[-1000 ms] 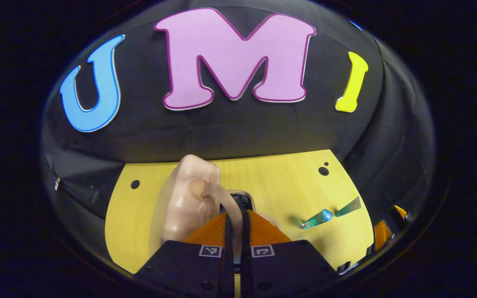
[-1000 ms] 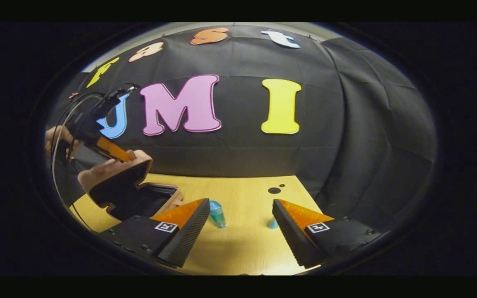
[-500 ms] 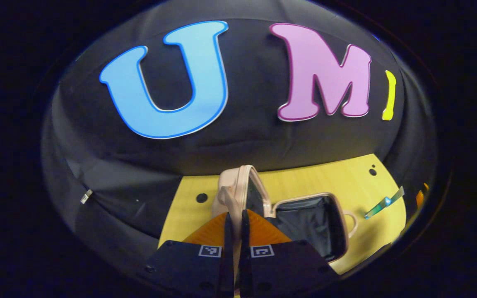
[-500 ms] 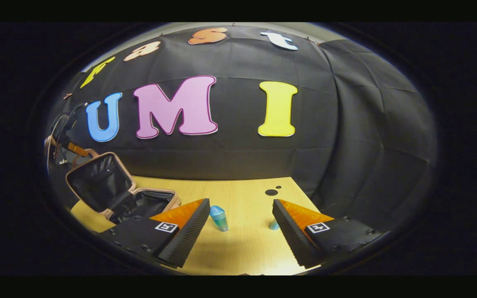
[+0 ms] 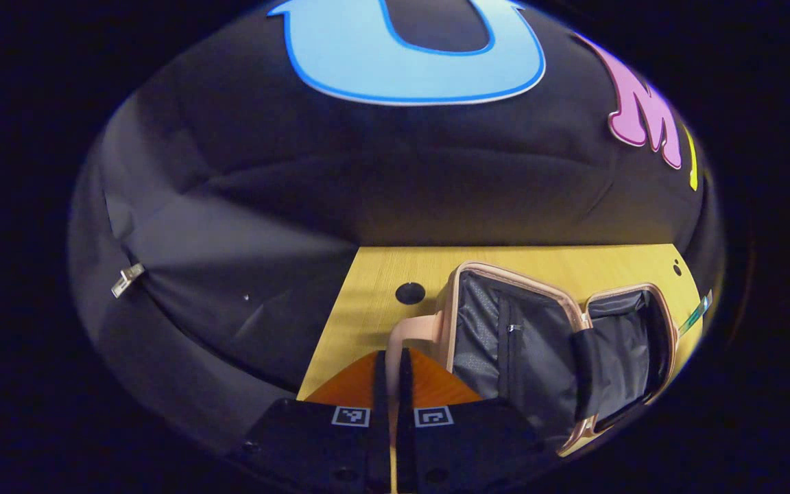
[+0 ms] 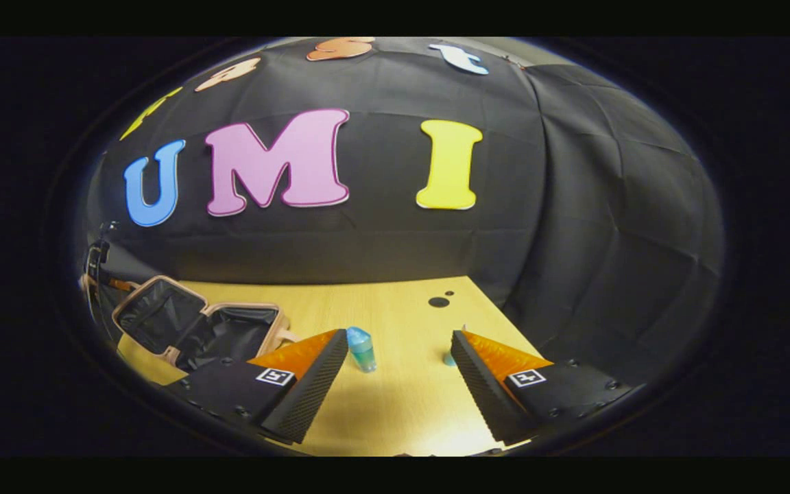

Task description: First open the suitcase, pack the skin care products into it, and then close the suitcase.

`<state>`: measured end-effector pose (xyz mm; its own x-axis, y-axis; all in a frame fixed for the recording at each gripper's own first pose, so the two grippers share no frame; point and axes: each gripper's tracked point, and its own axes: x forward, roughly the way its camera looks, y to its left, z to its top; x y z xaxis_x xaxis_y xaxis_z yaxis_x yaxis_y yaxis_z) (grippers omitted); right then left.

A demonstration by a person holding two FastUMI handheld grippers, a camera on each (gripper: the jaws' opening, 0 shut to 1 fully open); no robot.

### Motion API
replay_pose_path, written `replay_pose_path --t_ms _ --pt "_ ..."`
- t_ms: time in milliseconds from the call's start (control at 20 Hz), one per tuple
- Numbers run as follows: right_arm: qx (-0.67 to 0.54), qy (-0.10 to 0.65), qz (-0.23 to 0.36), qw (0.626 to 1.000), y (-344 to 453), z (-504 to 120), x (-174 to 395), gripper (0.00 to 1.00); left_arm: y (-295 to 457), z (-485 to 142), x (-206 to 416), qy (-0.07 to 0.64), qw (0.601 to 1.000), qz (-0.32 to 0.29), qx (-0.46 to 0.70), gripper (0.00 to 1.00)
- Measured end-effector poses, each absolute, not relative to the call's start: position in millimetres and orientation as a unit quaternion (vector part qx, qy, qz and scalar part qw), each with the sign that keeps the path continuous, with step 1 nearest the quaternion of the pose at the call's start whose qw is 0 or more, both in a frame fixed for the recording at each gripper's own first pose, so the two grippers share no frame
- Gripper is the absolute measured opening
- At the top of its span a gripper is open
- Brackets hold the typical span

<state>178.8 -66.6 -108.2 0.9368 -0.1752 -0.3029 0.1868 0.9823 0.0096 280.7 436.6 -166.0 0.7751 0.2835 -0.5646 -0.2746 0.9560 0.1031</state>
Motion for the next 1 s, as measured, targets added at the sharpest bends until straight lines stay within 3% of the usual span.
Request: replay_pose_path --t_ms 250,500,550,600,650,800,1000 --pt "0.021 0.156 -0.092 0.983 -57 -122 183 0.96 437 -228 291 0.332 0.930 0.159 0.008 0.09" --pt "0.022 0.150 -0.100 0.983 -61 -127 185 0.97 466 -237 286 0.327 0.919 0.217 0.026 0.13" --pt "0.022 0.152 -0.101 0.983 -63 -129 185 0.97 474 -229 281 0.320 0.916 0.240 0.042 0.24" --pt "0.023 0.154 -0.103 0.982 -65 -130 186 0.97 471 -219 281 0.306 0.919 0.244 0.047 0.25" --pt "0.026 0.154 -0.103 0.982 -66 -129 187 0.97 468 -207 278 0.287 0.924 0.247 0.054 0.32" --pt "0.030 0.142 -0.105 0.984 -74 -117 185 0.96 439 -145 256 0.216 0.941 0.255 0.054 0.99" --pt "0.040 0.131 -0.106 0.985 -87 -104 181 0.96 345 -88 216 0.114 0.965 0.234 0.016 0.98"
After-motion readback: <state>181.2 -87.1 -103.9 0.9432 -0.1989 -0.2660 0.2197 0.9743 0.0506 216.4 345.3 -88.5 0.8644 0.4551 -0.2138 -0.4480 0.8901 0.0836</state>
